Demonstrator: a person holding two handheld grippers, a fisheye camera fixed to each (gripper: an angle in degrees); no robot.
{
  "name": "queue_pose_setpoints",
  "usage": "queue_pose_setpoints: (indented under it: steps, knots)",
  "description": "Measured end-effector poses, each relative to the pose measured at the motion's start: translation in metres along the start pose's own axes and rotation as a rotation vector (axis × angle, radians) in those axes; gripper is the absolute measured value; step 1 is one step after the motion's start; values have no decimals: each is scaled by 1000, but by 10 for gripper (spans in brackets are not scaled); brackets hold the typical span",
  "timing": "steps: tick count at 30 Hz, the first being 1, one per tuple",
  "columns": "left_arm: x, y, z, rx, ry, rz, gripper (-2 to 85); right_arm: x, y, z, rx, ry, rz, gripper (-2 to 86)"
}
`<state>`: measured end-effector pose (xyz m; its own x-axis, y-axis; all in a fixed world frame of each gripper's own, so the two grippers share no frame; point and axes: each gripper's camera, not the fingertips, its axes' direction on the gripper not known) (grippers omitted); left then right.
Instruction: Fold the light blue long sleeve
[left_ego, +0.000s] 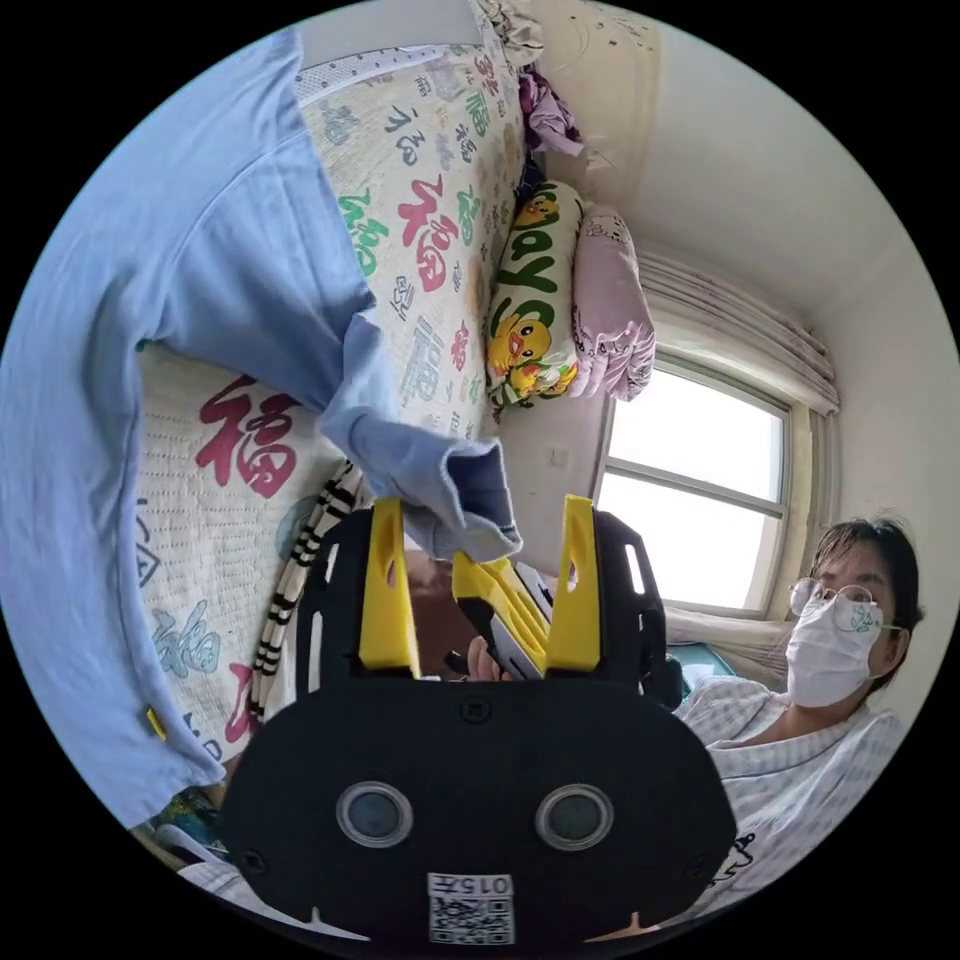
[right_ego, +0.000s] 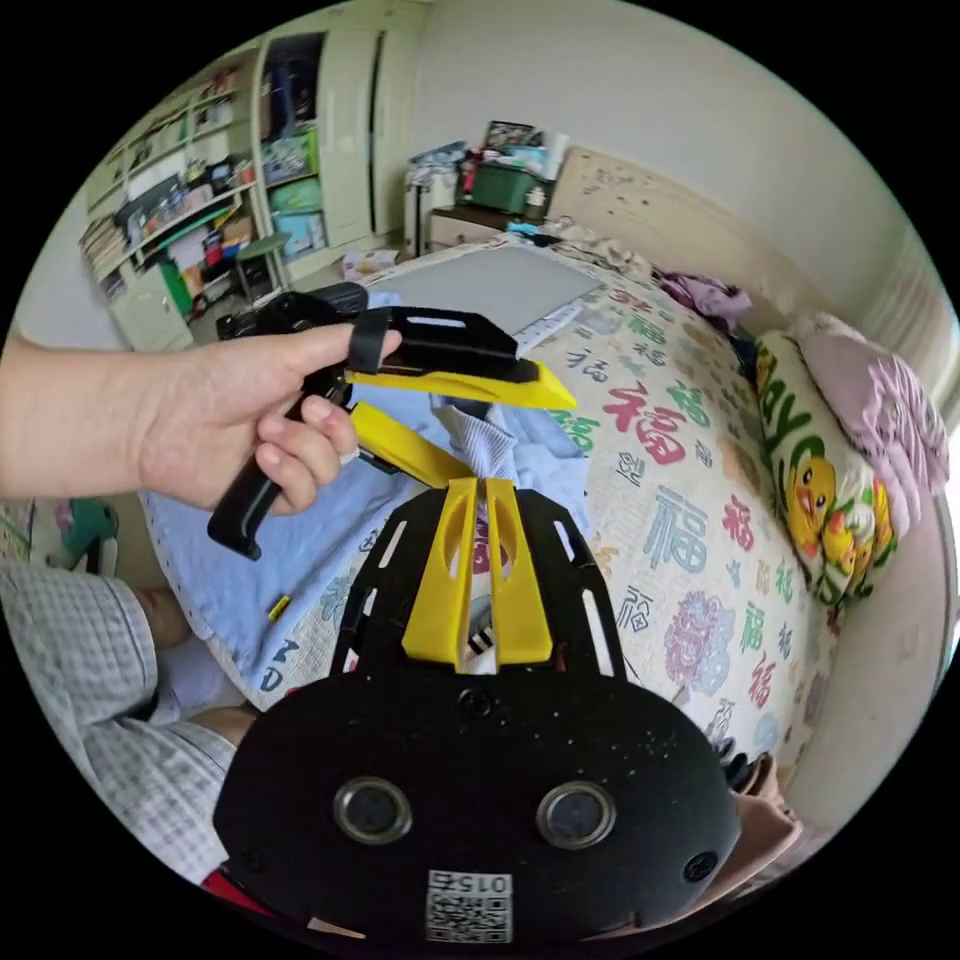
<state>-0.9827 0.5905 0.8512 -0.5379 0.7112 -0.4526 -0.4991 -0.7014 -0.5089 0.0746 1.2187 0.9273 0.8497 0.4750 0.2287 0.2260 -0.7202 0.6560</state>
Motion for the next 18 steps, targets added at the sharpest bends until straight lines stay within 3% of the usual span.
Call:
queue_pose_setpoints:
  steps: [4,7,11,18]
  knots:
    - [-59,23,-69,80,60,-65,87,-80,-23,21,-37,14,-182,-4]
    - [-81,41,-120,115,86,-39,53,-111,-39,30,-47,-69,-145,-2]
    - [-92,72,-218,147,-38,46,40,-140,-58,42,-67,-246,-39,17]
    - [-136,130,-390,217,-259,41,38,-205,-76,90,-211,-221,134,18]
